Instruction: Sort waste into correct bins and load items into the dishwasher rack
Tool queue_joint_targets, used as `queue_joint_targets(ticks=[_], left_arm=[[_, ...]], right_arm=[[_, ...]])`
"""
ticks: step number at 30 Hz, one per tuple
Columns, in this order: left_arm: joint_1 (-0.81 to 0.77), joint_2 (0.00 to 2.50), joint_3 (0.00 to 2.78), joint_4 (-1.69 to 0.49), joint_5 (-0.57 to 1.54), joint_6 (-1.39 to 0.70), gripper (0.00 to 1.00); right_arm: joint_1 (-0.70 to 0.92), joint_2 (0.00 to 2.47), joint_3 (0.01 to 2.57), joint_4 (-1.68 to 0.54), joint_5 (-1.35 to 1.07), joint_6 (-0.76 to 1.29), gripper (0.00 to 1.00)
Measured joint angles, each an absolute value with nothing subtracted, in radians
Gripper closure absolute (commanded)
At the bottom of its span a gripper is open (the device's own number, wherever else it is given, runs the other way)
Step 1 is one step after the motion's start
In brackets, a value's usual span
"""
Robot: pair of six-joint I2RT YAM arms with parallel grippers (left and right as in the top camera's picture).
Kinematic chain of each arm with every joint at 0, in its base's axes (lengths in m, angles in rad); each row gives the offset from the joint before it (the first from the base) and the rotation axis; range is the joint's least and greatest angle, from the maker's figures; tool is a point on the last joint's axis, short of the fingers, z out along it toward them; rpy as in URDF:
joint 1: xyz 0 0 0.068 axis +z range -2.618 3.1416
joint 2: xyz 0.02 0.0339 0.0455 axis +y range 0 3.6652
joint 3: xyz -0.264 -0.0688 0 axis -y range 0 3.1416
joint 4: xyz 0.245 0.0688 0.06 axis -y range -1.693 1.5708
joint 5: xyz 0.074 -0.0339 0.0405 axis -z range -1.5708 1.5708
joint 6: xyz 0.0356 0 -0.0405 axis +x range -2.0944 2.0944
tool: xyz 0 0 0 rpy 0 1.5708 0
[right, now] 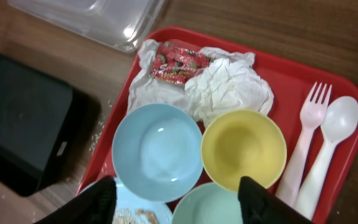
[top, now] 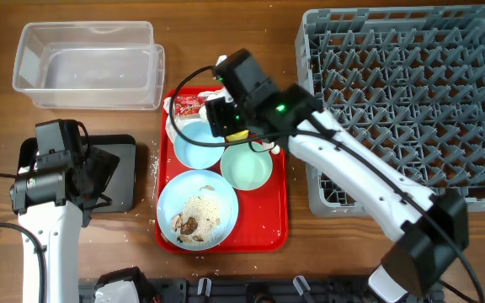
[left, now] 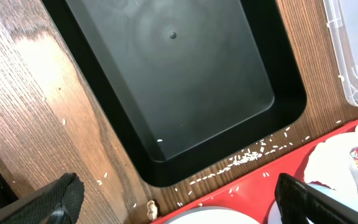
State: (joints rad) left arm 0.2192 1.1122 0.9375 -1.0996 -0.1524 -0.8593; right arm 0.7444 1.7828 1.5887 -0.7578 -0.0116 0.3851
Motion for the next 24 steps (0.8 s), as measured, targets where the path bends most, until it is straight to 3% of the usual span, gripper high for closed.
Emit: queue_joint_targets(ticks=[8,24], left_arm=[[0.219,1.112,0.937,-1.1,-0.152,-0.859,0.0],[0.219,1.112,0.937,-1.1,-0.152,-0.859,0.0]], right_arm=[[0.807,1.892,1.589,-0.691,0.199,0.502,0.41],[0.806,1.976,1.589,-0.646,0.266,0.627,0.36]])
